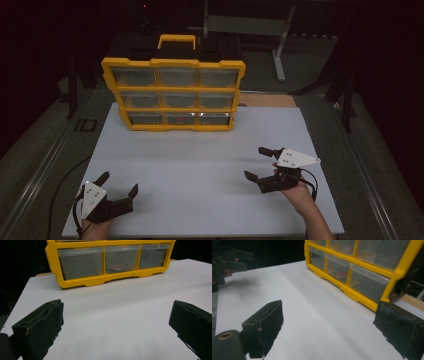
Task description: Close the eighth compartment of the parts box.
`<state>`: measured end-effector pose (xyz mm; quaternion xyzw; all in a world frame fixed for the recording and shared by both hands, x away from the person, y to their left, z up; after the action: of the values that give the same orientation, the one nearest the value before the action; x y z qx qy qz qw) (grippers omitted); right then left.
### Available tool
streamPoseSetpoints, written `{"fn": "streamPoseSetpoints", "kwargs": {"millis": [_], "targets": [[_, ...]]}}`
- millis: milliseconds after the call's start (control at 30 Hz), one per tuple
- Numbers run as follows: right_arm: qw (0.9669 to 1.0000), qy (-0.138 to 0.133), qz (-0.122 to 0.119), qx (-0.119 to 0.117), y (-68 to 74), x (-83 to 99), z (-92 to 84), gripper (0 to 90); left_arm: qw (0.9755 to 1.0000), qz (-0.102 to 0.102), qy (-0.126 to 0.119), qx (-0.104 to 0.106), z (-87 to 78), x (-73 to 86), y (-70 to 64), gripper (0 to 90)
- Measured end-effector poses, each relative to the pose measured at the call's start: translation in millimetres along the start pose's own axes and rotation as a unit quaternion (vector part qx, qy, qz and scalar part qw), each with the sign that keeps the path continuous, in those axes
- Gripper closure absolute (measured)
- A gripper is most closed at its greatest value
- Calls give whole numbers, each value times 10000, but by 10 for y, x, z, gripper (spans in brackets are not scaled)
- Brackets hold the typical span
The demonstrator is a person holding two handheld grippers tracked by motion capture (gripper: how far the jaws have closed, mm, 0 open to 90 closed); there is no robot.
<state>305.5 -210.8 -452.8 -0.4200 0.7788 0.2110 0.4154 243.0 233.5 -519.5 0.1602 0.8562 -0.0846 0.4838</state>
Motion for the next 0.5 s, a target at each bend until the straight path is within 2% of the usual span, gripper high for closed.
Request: {"fn": "streamPoseSetpoints", "kwargs": {"millis": [233,400,500], "targets": [[9999,53,16,97,-26,196,-122,82,10000,18,-1,5,1,-3,-10,0],[9996,-55,151,218,-42,337,-188,82,10000,8,-3,4,0,-2,-7,0],[9994,-64,154,309,-41,430,-212,82,10000,24,-4,9,0,-3,-12,0]]}}
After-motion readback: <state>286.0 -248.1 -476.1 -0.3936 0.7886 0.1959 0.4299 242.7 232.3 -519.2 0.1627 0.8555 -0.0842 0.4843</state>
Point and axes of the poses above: each handheld gripper's, and its own axes: z roughly forward along the jaws, x roughly out of its underside, y roughly to its left, the point moved 5 cm from there along z, roughly forward along the jaws, and after that the axes turned 14 degrees about y, right-handed, at the moved point
